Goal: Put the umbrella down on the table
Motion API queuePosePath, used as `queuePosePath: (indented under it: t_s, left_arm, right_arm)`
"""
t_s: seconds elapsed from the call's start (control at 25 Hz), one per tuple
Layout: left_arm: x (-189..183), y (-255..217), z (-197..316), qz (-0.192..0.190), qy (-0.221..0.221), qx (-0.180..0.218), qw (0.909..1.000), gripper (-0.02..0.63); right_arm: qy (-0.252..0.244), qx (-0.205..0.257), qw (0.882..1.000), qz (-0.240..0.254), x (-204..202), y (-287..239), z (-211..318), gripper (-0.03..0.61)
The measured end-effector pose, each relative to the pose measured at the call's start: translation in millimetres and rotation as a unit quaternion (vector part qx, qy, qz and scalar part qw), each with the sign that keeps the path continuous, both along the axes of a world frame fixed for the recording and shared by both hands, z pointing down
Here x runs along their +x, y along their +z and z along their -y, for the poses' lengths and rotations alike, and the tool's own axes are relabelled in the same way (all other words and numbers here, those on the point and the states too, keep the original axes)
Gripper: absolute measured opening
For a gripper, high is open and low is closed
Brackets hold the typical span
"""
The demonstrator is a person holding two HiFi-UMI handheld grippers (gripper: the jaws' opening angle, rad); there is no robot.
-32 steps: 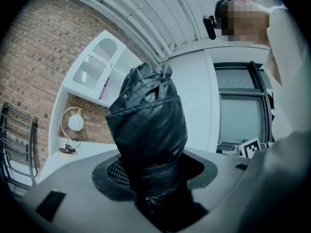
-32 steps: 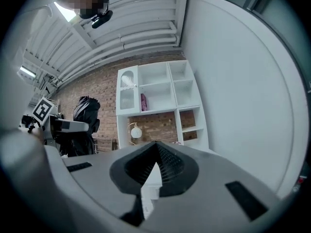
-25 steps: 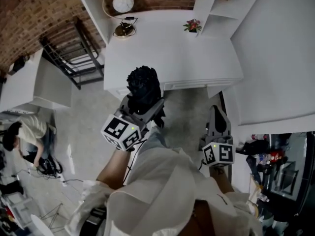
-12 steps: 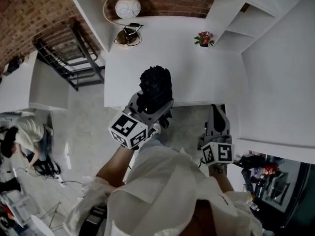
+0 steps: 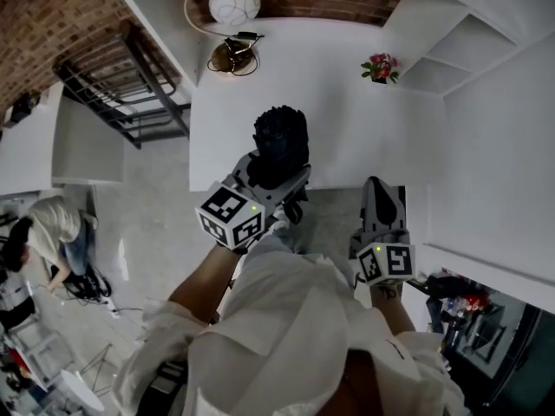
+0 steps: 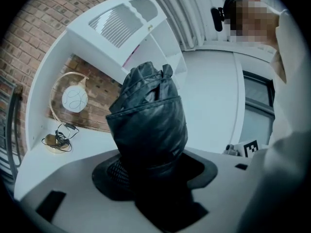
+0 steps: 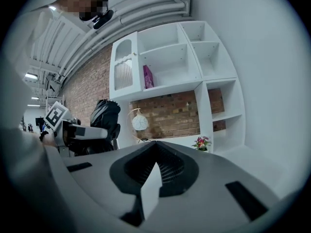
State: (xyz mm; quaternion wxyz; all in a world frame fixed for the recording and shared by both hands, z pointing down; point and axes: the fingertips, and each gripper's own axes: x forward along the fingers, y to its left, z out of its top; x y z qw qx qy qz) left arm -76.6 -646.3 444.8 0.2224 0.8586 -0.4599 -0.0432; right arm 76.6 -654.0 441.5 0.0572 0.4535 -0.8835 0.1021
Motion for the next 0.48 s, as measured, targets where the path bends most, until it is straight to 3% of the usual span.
queuePosePath:
  t_s: [0.48]
  left_arm:
    - [-13.4,24.5,36.0,-0.022,-0.035,-0.043,0.9982,0.27]
  right_arm:
    - [-0.054,-0.013,0.998,-0.014,-31.9,20.6,34.7,0.018]
